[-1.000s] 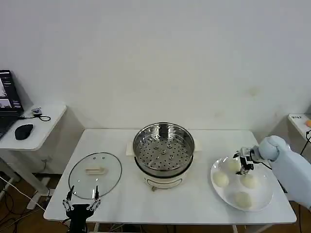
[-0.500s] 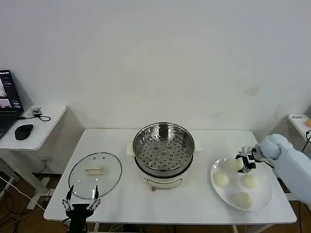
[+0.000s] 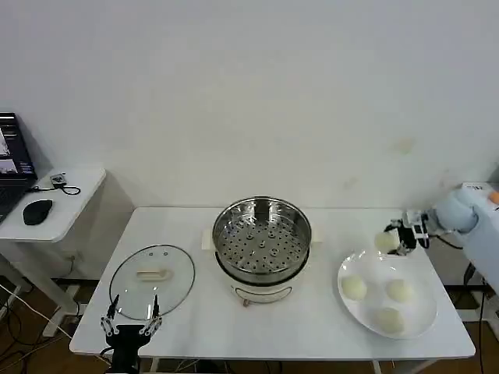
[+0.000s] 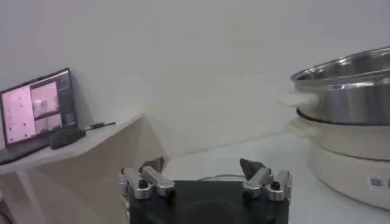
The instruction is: Take steamed baozi put them in steamer then cover it.
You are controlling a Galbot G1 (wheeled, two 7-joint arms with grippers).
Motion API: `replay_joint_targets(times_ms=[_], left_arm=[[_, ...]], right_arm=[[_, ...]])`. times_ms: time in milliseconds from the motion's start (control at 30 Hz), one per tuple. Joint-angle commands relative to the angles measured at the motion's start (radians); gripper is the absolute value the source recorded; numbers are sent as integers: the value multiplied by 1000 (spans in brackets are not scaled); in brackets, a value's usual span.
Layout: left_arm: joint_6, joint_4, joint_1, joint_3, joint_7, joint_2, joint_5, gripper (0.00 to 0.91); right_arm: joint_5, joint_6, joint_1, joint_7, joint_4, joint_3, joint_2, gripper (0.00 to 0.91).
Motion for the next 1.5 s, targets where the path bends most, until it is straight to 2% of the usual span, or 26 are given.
replay_joint_targets(times_ms=[33,167,233,267,433,467,567,733,900,1067,1167,1500], left_arm=[[-1,-11,23,-16,-2,5,-9,907],[-1,-19,30,-29,-2,7,-17,907],[0,-23,33,-34,-2,8,-17,907],[-1,-25,37,-37,-1,7,-18,907],[-1,-28,42,-53,-2,5,-23,907],[-1,-28,42,-59,-2,5,-25,907],[-1,-27,42,-73,-2,3,-28,907],[-1,-24,47,-81,-4,-2,-29,907],[-1,-20,46,-89,-5,-6,-29,907],[-4,-19,50,-92,-8,-9,-29,907],[-6,-22,57,-99,-10,-11,-29,907],[-20,-26,81,-108,-18,-19,-29,907]], right_arm=[[113,-13,282,-1,5,-220,94,725],[152,3,364,2,-45,-295,233,725],[156,16,373,4,-55,-306,270,725],[161,24,378,4,-67,-318,323,725],[150,55,368,6,-86,-341,445,725],[138,85,364,5,-87,-358,473,725],[51,155,354,-2,-84,-383,506,725],[-13,213,311,-1,-108,-399,537,725],[-78,277,270,18,-148,-410,558,725],[-121,396,237,67,-230,-424,592,725],[-188,432,216,84,-282,-398,620,725],[-258,491,205,97,-334,-389,648,736]])
